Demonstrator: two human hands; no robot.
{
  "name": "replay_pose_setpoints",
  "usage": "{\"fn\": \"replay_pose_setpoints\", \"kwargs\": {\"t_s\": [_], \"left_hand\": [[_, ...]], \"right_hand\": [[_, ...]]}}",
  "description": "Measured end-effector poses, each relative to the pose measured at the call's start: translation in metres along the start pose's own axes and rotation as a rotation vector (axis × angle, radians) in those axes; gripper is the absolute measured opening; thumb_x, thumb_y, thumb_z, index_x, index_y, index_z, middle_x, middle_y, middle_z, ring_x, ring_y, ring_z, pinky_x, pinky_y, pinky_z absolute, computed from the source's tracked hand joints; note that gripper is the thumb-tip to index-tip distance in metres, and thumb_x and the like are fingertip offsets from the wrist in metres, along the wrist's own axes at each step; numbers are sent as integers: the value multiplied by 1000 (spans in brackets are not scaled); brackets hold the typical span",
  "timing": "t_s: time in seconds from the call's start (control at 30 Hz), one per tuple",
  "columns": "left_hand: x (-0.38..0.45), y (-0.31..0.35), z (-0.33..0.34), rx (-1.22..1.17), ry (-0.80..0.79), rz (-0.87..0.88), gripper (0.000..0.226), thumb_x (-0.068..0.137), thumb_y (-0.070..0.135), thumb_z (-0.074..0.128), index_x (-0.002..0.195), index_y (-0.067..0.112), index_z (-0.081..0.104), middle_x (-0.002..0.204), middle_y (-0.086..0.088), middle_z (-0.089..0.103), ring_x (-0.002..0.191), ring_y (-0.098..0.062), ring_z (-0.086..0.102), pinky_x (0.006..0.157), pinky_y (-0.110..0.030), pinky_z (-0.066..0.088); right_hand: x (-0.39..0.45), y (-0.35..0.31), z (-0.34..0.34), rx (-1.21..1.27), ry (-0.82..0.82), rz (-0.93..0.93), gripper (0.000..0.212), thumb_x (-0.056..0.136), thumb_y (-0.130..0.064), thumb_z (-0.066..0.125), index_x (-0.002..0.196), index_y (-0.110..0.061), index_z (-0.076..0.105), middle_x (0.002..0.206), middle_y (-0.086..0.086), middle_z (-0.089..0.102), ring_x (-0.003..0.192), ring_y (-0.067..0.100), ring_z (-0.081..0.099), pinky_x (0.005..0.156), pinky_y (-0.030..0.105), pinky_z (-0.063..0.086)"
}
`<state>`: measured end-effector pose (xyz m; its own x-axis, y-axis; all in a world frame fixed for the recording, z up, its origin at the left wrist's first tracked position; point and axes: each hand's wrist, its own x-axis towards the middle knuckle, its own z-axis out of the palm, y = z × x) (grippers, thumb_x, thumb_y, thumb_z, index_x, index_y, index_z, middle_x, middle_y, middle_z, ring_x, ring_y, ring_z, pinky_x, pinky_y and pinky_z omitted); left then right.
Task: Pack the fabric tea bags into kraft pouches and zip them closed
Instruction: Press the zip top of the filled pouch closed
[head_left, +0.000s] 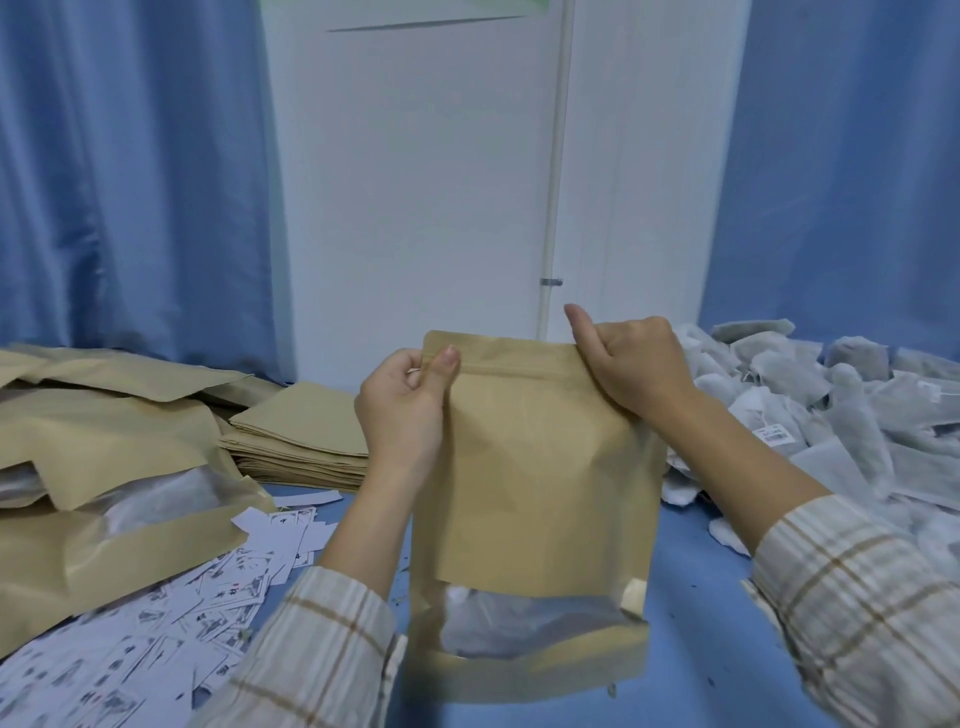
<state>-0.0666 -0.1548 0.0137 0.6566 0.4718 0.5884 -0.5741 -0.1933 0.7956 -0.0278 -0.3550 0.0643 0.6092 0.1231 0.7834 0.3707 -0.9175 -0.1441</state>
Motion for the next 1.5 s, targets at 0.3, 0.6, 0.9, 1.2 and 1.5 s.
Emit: {"fn": "replay_pose_setpoints", "kwargs": {"t_s": [0.3,0.6,0.9,1.2,1.5], "left_hand": [[7,4,0,-22,-15,-7,44,85,34,67,68,-3,51,50,7,28,51,-7,24,48,-19,21],[-8,8,15,-31,-83,-73,47,88,39,60,61,3,48,43,13,29,46,-5,27,47,-21,23],[-14,10,24,127,48,5,37,90,22,59,57,19,44,38,11,42,46,0,41,49,-14,32],[-4,2,11,-17,1,-57,30,87,26,66,60,19,53,51,7,44,53,-8,36,57,-26,30],[-20,-13,-8,-176,-457,-372,45,58,34,86,89,8,66,76,6,72,66,-9,67,55,-16,48]], "right_hand": [[7,5,-12,-95,-114,14,65,96,-52,27,43,-15,28,44,2,39,53,23,44,60,33,36],[0,-76,16,-194,166,-75,49,93,-34,50,52,-8,61,47,14,57,47,31,56,48,25,24],[6,-101,18,-231,200,-43,56,90,-43,48,43,-15,54,41,3,51,44,26,55,44,20,23],[7,-20,13,-50,18,43,66,96,-54,27,45,-12,32,52,7,48,68,31,55,58,32,31],[-2,27,15,50,193,245,67,96,-48,35,41,-11,27,38,1,34,42,14,33,45,27,23]]}}
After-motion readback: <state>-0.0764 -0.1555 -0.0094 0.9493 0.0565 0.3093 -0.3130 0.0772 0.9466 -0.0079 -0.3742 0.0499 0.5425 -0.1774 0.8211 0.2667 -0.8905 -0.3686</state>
